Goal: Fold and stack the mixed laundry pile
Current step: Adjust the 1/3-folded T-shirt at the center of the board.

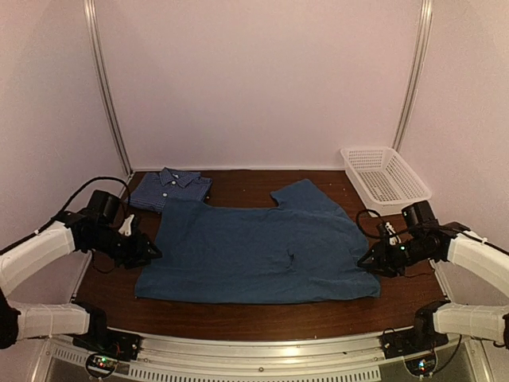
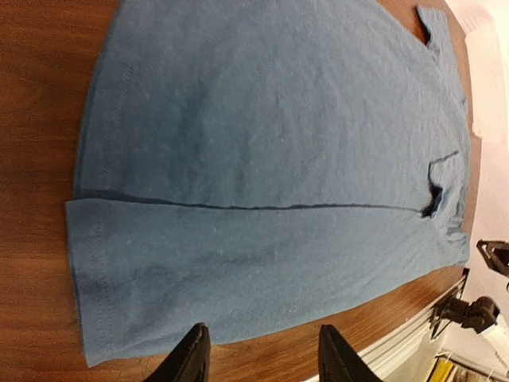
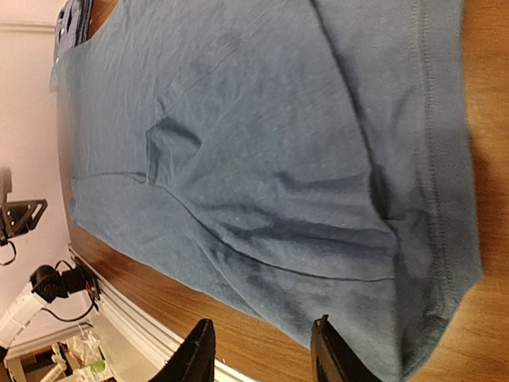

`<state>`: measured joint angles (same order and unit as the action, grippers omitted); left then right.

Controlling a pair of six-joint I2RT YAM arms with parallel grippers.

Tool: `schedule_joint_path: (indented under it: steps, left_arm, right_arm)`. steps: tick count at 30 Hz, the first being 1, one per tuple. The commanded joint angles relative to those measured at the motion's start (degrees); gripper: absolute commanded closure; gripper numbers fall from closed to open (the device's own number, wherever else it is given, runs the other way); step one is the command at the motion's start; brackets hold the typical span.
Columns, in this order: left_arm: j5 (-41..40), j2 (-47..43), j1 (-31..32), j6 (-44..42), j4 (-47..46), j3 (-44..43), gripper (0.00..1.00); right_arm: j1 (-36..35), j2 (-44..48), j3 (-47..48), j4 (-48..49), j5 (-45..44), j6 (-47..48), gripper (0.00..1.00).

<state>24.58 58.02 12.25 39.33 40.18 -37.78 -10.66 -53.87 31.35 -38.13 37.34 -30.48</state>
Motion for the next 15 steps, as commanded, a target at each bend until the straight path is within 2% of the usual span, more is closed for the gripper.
schedule_joint_path:
  steps: [1, 10, 13, 15]
  left_arm:
    - [-0.6, 3.0, 2.9, 2.2, -9.4, 4.3, 0.56]
    - [-3.8, 7.3, 2.9, 4.6, -10.9, 13.8, 0.61]
    - [-3.2, 6.2, 2.9, 5.2, -10.9, 14.9, 0.62]
    - [-4.5, 4.8, 2.9, 4.3, -9.5, 12.7, 0.61]
  right_arm:
    - [-6.3, -3.0, -2.4, 7.1, -2.9, -2.9, 0.61]
    - [-6.6, -2.4, -12.0, 7.1, -8.1, -6.8, 0.62]
    - [-6.6, -0.6, -11.3, 4.9, -8.7, -6.9, 0.61]
    - [-6.6, -0.1, -7.4, 2.1, -8.3, -4.7, 0.60]
